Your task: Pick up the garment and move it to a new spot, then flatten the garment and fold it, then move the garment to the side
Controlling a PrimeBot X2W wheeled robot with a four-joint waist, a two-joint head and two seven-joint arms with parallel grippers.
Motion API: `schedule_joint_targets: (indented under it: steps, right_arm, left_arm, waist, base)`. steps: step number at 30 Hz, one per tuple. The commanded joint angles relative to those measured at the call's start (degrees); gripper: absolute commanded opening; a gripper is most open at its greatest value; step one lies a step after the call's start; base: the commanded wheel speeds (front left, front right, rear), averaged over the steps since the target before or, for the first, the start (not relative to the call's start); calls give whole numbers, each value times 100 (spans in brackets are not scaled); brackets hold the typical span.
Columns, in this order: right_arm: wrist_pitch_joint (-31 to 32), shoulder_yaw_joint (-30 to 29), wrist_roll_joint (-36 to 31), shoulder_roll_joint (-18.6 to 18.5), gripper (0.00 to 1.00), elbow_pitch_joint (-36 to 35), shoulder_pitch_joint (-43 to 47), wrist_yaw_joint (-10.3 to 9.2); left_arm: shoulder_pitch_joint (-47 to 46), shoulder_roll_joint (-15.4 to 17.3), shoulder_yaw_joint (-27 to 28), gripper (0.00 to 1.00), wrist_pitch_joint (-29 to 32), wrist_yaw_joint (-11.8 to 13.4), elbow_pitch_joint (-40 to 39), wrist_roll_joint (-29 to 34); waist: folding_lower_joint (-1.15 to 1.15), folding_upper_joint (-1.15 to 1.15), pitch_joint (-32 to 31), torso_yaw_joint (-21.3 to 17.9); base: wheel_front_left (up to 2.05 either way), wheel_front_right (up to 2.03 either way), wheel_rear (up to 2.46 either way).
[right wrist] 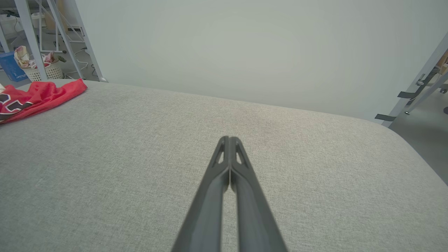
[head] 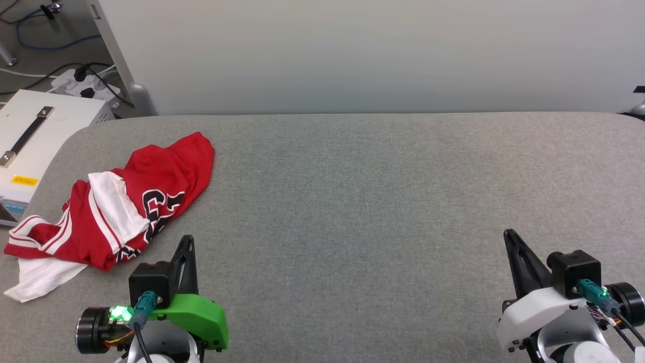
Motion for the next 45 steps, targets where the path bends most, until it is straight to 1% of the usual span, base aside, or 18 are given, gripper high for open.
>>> schedule_joint_targets:
  steps: [1,9,10,12,13,14,45]
  right_arm:
    - [16,4,-55,8,0,10,-94,-5]
    - [16,4,-55,8,0,10,-94,-5]
    - [-1,0,0,0,100,0,0,0]
    - [-4,-3,5,0,100,1,3,0]
    - [-5,-4,7,0,0,1,3,0]
    - [-4,-3,9,0,100,0,3,0]
    - [-363,-118,545,2,100,-256,65,-1]
  left_arm:
    - [-96,-24,6,0,-4,25,-13,54]
    - [-96,-24,6,0,-4,25,-13,54]
    - [0,0,1,100,-1,0,0,0]
    - [7,1,1,100,-2,0,1,-4]
    - [7,1,1,0,-3,1,2,-6]
    - [7,1,1,100,-2,0,2,-4]
    - [-21,-5,1,100,-366,59,-75,-307]
  waist:
    - [0,0,0,0]
    - [0,0,0,0]
    - [0,0,0,0]
    - [0,0,0,0]
    - [0,0,0,0]
    - [0,0,1,0]
    - [0,0,0,-1]
  base:
    - [0,0,0]
    - [0,0,0]
    - [0,0,0]
    - [0,0,0]
    - [0,0,0]
    - [0,0,0]
    - [0,0,0]
